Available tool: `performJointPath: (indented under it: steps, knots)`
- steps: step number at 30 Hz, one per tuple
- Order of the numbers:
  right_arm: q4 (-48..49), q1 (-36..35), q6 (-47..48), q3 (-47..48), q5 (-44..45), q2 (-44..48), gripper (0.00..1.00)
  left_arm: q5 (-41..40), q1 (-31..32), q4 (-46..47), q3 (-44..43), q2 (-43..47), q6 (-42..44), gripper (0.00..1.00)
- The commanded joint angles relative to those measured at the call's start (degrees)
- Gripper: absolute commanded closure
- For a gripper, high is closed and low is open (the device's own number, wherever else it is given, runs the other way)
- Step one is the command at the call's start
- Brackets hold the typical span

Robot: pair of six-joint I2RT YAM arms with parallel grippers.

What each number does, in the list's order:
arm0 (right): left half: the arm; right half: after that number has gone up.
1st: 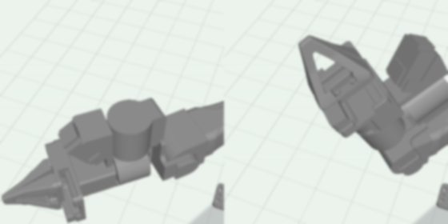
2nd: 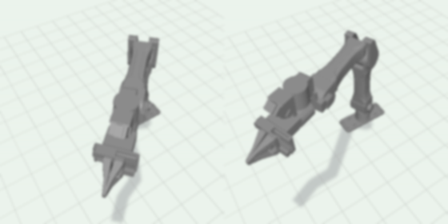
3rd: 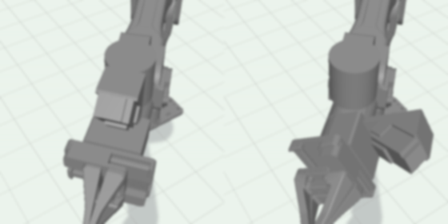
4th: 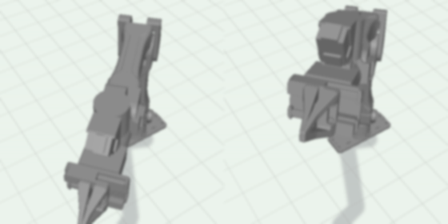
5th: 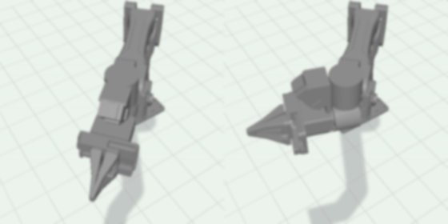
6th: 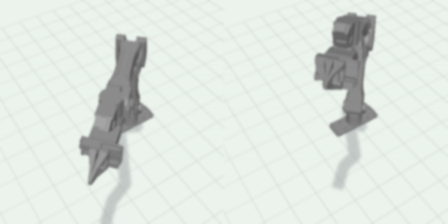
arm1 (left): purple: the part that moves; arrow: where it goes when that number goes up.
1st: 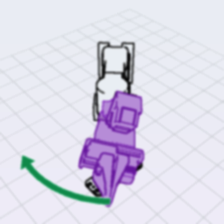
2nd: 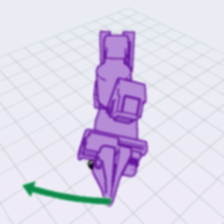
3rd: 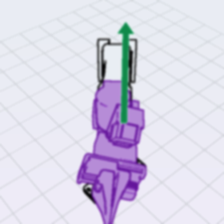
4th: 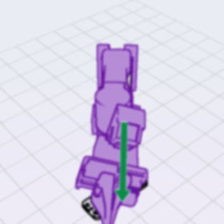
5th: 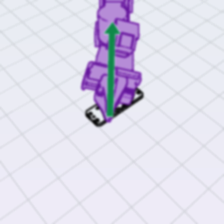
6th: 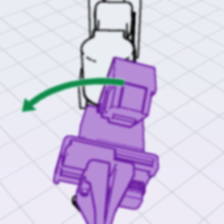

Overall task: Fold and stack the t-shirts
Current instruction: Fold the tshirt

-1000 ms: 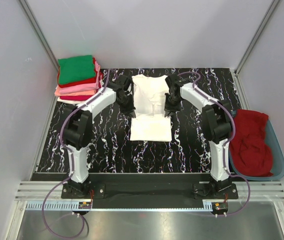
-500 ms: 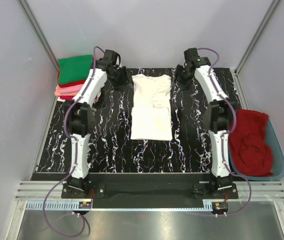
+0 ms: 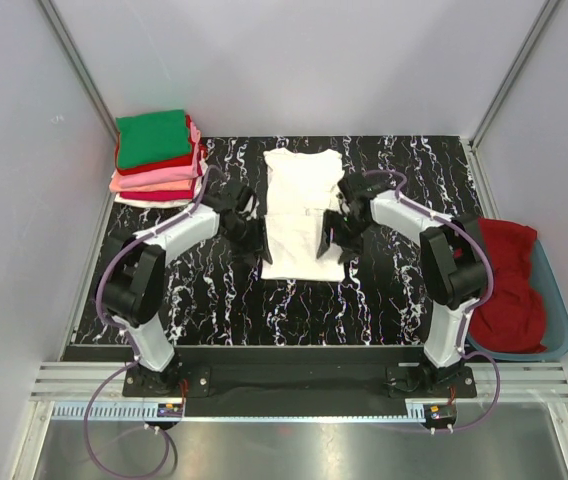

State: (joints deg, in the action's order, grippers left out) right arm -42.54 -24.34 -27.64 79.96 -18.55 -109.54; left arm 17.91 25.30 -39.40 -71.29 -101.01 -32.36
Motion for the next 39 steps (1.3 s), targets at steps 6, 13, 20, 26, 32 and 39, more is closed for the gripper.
performJointPath:
  steps: [6,13,20,26,32,39]
  knots:
    - [7.5,1.0,-4.4,-16.8,1.7,11.2,0.18,1.5,-0.6,12.7,14.9,9.8,-4.5,0.47]
    - [10.8,1.0,-5.8,-20.9,1.4,10.6,0.19,1.8,-0.6,18.9,20.7,9.7,-6.8,0.46]
    - [11.7,1.0,-7.1,-20.4,3.4,9.3,0.35,2.3,-0.5,22.2,21.7,7.0,-8.9,0.46]
    - [12.0,0.9,-7.9,-19.9,4.4,7.8,0.71,2.0,0.0,23.8,22.0,5.7,-9.9,0.46]
    - [12.2,0.8,-7.8,-20.1,4.7,7.9,0.86,1.9,0.8,25.8,22.4,4.4,-11.1,0.5]
    - [12.7,0.8,-7.7,-20.5,4.7,8.5,1.0,1.0,1.8,27.5,22.6,3.0,-12.0,0.75]
